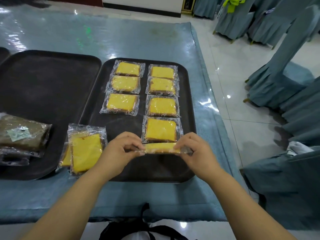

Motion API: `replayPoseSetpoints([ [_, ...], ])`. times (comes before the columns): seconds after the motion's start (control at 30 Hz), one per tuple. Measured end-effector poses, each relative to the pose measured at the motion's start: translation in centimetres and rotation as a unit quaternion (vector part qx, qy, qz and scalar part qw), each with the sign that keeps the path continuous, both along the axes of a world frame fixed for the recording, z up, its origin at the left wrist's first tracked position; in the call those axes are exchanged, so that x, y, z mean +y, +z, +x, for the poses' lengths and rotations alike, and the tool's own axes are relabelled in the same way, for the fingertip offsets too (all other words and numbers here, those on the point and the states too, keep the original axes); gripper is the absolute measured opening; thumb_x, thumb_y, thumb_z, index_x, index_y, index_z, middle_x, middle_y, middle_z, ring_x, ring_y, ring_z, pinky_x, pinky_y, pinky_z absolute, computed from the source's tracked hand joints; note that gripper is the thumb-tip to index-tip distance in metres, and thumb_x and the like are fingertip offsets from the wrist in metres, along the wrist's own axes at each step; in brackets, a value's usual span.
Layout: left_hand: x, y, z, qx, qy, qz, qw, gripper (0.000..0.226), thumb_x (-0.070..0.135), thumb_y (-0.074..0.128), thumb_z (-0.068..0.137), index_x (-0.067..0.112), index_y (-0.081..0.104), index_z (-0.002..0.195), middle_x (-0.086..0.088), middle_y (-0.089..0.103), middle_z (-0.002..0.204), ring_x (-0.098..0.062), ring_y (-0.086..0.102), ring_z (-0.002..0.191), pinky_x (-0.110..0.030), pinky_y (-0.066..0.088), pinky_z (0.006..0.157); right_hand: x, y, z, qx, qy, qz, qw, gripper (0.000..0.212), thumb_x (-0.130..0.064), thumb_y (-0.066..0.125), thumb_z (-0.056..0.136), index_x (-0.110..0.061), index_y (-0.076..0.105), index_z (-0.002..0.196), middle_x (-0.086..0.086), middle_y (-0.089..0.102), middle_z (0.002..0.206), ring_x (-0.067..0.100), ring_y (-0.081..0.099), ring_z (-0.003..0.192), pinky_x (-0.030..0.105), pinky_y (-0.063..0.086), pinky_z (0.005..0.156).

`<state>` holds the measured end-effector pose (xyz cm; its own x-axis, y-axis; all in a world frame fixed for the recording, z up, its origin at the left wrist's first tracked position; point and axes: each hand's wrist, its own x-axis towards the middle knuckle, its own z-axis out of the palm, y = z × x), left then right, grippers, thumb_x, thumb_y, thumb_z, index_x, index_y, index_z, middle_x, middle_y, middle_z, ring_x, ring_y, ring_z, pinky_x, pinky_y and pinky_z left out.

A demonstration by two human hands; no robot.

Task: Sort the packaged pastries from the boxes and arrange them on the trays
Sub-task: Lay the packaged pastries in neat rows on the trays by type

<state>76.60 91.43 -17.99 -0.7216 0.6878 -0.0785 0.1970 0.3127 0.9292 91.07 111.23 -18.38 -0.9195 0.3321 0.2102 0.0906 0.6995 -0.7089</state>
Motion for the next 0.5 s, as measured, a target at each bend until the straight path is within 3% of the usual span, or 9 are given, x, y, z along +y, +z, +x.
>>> replayPoseSetpoints([
  [0.1,-0.2,-1.3,0.6,0.036,-0.041,-0.047,0.997,0.029,-0.005,0.072,0.074,0.024,0.073,0.069,0.01,0.063,0.098,0.002,0.061,0.087,-0.004,0.043,0.077,-0.1,-1.6,1.2,-0.03,0.042,0.09,0.995,0.032,0.01,0.076,0.063,-0.016,0.071,0.08,-0.004,0.062,0.091,0.013,0.057,0.087,0.016,0.047,0.071],
  [0.17,-0.7,-2.1,1.0,0.036,-0.069,-0.075,0.994,0.035,-0.009,0.066,0.078,0.024,0.074,0.07,0.013,0.063,0.103,0.006,0.06,0.092,-0.004,0.043,0.08,-0.4,-2.5,2.2,-0.066,0.071,0.097,0.991,0.034,0.013,0.072,0.061,-0.015,0.072,0.081,-0.003,0.065,0.095,0.018,0.061,0.089,0.021,0.051,0.071],
  [0.23,-1.1,-2.7,1.1,0.044,-0.092,-0.113,0.988,0.042,-0.01,0.061,0.081,0.028,0.073,0.07,0.017,0.062,0.107,0.009,0.058,0.097,-0.002,0.041,0.082,-0.7,-3.1,3.1,-0.114,0.093,0.081,0.986,0.035,0.006,0.07,0.068,-0.016,0.073,0.094,-0.004,0.064,0.108,0.016,0.06,0.101,0.021,0.05,0.082],
  [0.3,-1.4,-3.0,1.2,0.049,-0.113,-0.15,0.981,0.042,-0.008,0.056,0.083,0.03,0.072,0.074,0.021,0.059,0.111,0.012,0.055,0.101,0.001,0.038,0.083,-0.8,-3.2,3.8,-0.16,0.101,0.056,0.98,0.039,-0.008,0.065,0.076,-0.018,0.067,0.114,-0.007,0.057,0.124,0.005,0.049,0.114,0.011,0.037,0.096],
  [0.37,-1.3,-3.1,1.5,0.055,-0.114,-0.154,0.98,0.031,0.0,0.057,0.086,0.027,0.072,0.086,0.022,0.057,0.112,0.012,0.053,0.1,0.001,0.038,0.082,-0.8,-2.9,3.9,-0.189,0.104,0.035,0.976,0.048,-0.023,0.057,0.079,-0.019,0.059,0.127,-0.01,0.048,0.134,-0.004,0.037,0.12,0.0,0.021,0.098],
  [0.43,-1.0,-3.4,2.0,0.068,-0.113,-0.149,0.98,0.022,0.011,0.064,0.086,0.025,0.07,0.102,0.024,0.053,0.114,0.01,0.053,0.1,-0.001,0.038,0.082,-0.8,-2.7,3.8,-0.205,0.111,0.021,0.972,0.054,-0.036,0.054,0.082,-0.023,0.052,0.134,-0.014,0.039,0.14,-0.005,0.029,0.126,0.0,0.013,0.1],
  [0.5,-0.6,-3.8,2.4,0.079,-0.115,-0.16,0.977,0.028,0.019,0.069,0.084,0.023,0.067,0.111,0.025,0.049,0.116,0.006,0.051,0.102,-0.005,0.038,0.086,-0.8,-3.0,3.6,-0.207,0.111,0.032,0.971,0.051,-0.04,0.057,0.088,-0.023,0.05,0.136,-0.015,0.034,0.143,-0.002,0.026,0.131,0.004,0.012,0.102],
])
